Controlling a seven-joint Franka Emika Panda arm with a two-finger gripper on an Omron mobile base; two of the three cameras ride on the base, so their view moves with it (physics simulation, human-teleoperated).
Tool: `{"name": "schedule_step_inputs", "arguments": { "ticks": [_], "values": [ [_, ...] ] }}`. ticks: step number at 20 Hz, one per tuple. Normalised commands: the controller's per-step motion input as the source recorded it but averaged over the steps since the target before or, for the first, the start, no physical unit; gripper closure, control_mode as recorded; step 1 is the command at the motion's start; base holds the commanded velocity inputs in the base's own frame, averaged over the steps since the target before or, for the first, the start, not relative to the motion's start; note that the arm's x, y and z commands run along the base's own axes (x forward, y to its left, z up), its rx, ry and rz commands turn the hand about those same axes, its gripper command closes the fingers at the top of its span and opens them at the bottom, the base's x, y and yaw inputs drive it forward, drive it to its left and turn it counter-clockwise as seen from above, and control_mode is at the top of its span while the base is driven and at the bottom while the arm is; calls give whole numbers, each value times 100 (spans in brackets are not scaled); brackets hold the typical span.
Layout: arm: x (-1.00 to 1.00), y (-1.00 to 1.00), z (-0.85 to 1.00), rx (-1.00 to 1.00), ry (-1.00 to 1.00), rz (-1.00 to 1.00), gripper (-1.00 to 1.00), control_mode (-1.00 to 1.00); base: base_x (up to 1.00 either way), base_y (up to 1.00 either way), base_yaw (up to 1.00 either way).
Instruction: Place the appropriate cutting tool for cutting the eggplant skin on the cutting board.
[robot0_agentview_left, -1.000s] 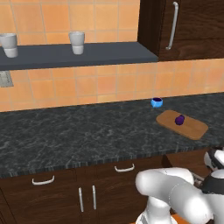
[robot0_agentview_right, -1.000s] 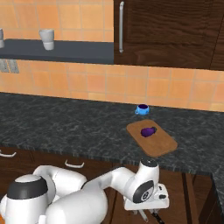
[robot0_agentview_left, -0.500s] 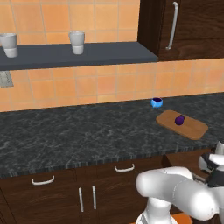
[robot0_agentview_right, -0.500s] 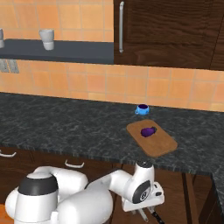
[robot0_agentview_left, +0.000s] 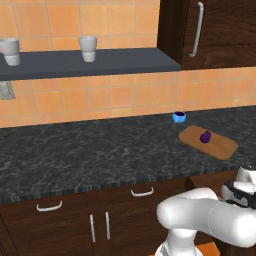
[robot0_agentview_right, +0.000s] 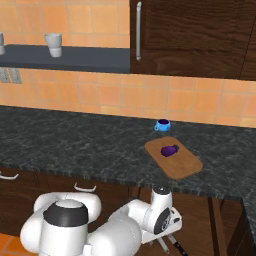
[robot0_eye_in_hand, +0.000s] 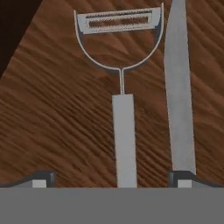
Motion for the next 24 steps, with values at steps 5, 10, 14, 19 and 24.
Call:
{"name": "schedule_step_inputs", "arguments": {
  "ticks": [5,10,14,19,24],
  "values": [
    [17,10,-44,3,1,13,-100,-100,0,0,0],
    [11,12,-44,3,2,11,-100,-100,0,0,0],
    [3,24,-51,1,4,10,100,-100,0,0,0],
    [-2,24,-29,1,1,7,100,-100,0,0,0],
    [-7,12,17,2,0,5,100,-100,0,0,0]
  ]
}}
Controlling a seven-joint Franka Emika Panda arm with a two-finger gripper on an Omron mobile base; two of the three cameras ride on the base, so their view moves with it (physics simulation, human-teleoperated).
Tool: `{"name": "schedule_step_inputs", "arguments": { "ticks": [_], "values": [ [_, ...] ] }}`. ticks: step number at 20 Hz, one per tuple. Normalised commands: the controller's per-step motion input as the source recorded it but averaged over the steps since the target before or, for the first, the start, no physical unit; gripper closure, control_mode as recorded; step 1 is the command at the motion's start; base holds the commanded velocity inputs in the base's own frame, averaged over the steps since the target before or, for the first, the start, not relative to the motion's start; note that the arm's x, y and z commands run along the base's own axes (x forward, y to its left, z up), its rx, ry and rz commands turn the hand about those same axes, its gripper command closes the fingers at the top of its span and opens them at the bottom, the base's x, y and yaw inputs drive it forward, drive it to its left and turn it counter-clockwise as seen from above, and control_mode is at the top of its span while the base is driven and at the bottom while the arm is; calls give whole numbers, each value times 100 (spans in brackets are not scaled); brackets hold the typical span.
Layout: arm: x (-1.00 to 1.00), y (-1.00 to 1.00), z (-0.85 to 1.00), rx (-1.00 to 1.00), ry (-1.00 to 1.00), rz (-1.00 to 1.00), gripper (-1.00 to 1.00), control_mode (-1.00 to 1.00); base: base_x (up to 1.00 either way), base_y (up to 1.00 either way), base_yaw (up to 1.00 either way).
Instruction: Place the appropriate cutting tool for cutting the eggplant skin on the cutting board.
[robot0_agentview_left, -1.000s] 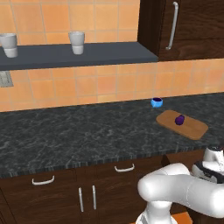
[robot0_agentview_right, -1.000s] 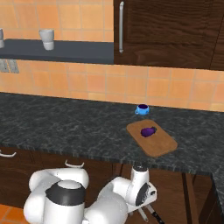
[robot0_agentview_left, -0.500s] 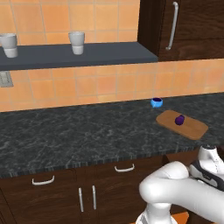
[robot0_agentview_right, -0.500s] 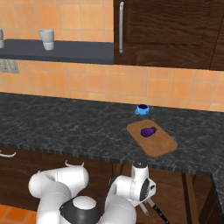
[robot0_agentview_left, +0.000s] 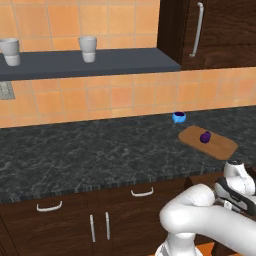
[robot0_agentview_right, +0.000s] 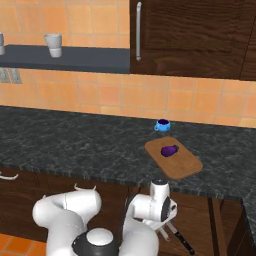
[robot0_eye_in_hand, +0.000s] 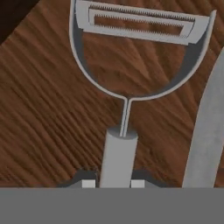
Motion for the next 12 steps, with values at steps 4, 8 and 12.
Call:
{"name": "schedule_step_inputs", "arguments": {
  "ticks": [4,8,12],
  "values": [
    [-25,0,85,0,0,7,100,-100,0,0,0],
    [-66,0,82,0,0,10,100,-100,0,0,0],
    [-73,0,75,0,-2,12,100,-100,0,0,0]
  ]
}}
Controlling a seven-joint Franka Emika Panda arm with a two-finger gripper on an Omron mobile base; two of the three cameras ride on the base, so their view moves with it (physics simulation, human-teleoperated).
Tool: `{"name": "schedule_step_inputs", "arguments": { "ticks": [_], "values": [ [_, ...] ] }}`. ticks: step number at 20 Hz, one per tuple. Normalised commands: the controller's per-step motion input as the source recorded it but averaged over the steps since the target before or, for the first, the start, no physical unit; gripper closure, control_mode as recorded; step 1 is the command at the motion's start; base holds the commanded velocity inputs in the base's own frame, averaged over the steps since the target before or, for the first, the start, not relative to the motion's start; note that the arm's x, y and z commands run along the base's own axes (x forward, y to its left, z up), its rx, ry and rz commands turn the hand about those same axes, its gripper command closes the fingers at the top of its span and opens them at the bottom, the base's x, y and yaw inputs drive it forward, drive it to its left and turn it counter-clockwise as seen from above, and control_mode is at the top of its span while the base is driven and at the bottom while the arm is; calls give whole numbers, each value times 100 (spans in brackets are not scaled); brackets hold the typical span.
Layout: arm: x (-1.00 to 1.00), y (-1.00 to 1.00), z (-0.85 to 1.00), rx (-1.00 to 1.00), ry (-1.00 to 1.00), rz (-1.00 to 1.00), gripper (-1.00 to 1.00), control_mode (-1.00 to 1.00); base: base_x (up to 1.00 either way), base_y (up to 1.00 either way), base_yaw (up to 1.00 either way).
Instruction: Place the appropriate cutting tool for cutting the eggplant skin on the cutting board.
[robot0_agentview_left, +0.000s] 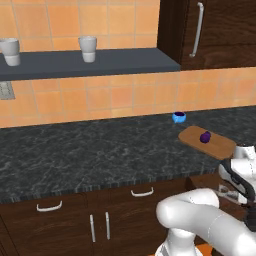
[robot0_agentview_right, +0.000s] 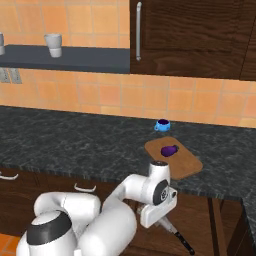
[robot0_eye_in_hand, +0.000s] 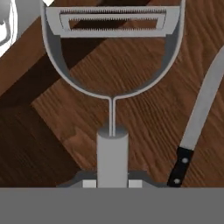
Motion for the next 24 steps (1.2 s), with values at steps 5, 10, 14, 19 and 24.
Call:
{"name": "schedule_step_inputs", "arguments": {
  "ticks": [5,10,14,19,24],
  "values": [
    [-30,-8,100,-1,-9,7,100,-100,0,0,0],
    [-7,-28,92,0,-16,7,100,-100,0,0,0],
    [8,-25,79,0,-17,10,100,-100,0,0,0],
    [86,-45,56,1,1,13,100,-100,0,0,0],
    [99,-40,13,3,2,7,100,-100,0,0,0]
  ]
}}
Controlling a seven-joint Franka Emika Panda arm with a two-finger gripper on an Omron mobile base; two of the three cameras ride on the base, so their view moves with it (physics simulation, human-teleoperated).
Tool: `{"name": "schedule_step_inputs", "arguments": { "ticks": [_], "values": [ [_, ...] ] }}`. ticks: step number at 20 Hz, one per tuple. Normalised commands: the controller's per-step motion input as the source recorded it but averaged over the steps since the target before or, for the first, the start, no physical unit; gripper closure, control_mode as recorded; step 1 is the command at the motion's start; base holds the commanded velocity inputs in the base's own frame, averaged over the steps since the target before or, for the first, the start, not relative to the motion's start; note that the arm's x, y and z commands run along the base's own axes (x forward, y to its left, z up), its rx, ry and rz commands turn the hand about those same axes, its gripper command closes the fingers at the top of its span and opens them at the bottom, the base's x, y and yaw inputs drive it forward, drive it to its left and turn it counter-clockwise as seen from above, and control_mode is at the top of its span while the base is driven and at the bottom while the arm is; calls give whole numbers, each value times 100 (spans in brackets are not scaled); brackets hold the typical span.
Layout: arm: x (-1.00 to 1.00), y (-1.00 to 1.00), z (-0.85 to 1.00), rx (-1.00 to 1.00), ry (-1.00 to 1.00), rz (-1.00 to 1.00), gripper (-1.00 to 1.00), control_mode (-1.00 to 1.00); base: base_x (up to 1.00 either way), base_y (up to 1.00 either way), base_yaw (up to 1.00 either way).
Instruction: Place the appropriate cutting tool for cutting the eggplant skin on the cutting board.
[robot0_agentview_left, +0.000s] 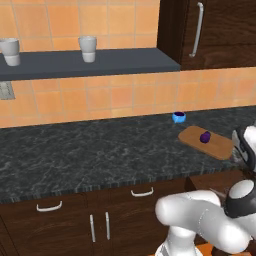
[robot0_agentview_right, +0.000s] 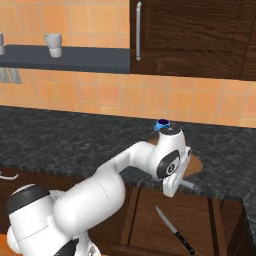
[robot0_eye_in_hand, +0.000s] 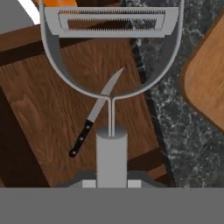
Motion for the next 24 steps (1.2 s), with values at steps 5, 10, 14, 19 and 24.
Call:
{"name": "schedule_step_inputs", "arguments": {
  "ticks": [5,10,14,19,24],
  "values": [
    [100,-10,-1,3,2,9,100,-100,0,0,0],
    [97,0,-19,1,3,13,100,-100,0,0,0],
    [81,0,-36,4,1,13,100,-100,0,0,0],
    [49,-2,-41,5,0,8,100,-100,0,0,0],
    [42,0,-37,2,2,3,100,-100,0,0,0]
  ]
}}
